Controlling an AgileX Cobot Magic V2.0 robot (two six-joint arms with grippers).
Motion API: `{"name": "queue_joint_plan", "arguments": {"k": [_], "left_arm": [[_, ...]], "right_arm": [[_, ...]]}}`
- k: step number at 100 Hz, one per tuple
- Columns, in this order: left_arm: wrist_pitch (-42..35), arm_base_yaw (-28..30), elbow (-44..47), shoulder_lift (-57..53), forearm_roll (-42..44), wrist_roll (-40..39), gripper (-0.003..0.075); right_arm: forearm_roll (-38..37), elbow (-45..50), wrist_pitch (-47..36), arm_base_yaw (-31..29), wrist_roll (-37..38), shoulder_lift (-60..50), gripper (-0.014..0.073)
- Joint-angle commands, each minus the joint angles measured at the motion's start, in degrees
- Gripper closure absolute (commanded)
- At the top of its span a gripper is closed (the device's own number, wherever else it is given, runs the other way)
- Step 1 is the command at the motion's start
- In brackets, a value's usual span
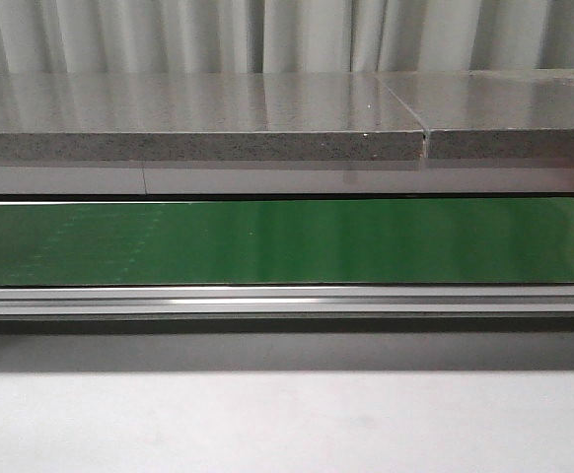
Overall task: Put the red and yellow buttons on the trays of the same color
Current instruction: 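Set the yellow button on the green belt and open the left gripper, then grasp a red push-button from the cluster with the left gripper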
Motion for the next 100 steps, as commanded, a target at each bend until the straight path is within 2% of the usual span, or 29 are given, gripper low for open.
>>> {"name": "queue_joint_plan", "arguments": {"k": [1,13,59,100], "left_arm": [[-0.5,0.2,-1.2,-1.7,3.4,-3.6,0.0174],[-1.3,0.2,-1.2,-0.7,4.9,-6.1,0.0174],[-6.1,0.2,-1.3,10.2,5.9,-6.4,0.0175],[-17.3,0.2,-1.3,18.2,6.1,-6.6,0.0174]], "right_arm": [[0.1,-1.3,-3.9,0.1,-0.3,0.2,0.0660],[0.1,-1.3,-3.9,0.1,-0.3,0.2,0.0660],[0.1,-1.3,-3.9,0.1,-0.3,0.2,0.0660],[0.1,-1.3,-3.9,0.1,-0.3,0.2,0.0660]]}}
